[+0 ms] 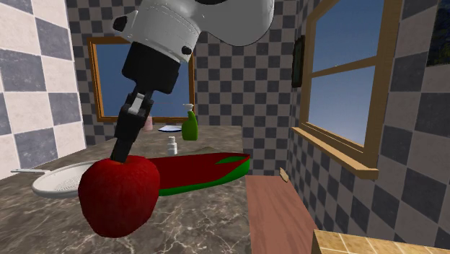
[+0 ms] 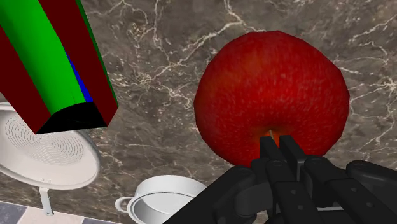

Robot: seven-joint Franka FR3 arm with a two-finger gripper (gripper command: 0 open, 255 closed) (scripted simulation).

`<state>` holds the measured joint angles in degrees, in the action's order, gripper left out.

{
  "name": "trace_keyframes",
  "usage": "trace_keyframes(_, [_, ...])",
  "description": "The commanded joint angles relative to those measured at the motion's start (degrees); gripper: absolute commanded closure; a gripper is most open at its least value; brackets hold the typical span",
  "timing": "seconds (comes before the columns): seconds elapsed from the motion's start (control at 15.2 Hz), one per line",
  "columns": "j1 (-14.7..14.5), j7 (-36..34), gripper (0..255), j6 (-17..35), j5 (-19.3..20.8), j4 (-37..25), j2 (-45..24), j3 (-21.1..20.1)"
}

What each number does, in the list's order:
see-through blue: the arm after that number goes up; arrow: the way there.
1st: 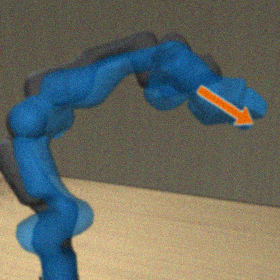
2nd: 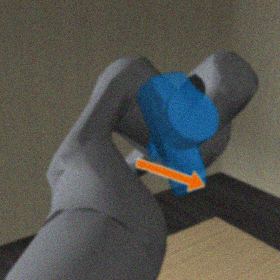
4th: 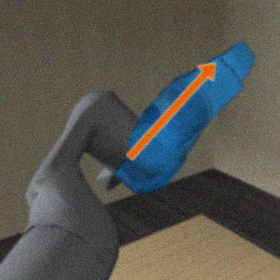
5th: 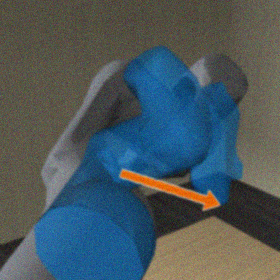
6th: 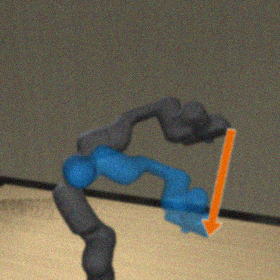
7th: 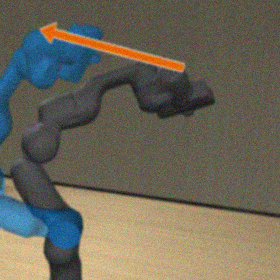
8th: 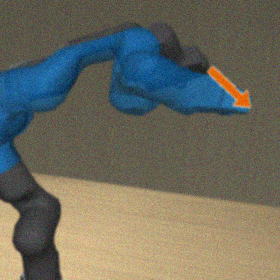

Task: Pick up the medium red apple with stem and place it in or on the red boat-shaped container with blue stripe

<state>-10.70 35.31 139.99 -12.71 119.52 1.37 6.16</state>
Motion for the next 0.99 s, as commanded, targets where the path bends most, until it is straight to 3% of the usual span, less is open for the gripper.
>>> trace_keyframes(0.0, [-0.03, -0.67, 255, -1.44, 0.52, -0.93, 0.57, -0.06])
trace_keyframes(0.92, [0.21, -3.12, 255, -11.39, 2.53, -8.94, 2.67, 0.00])
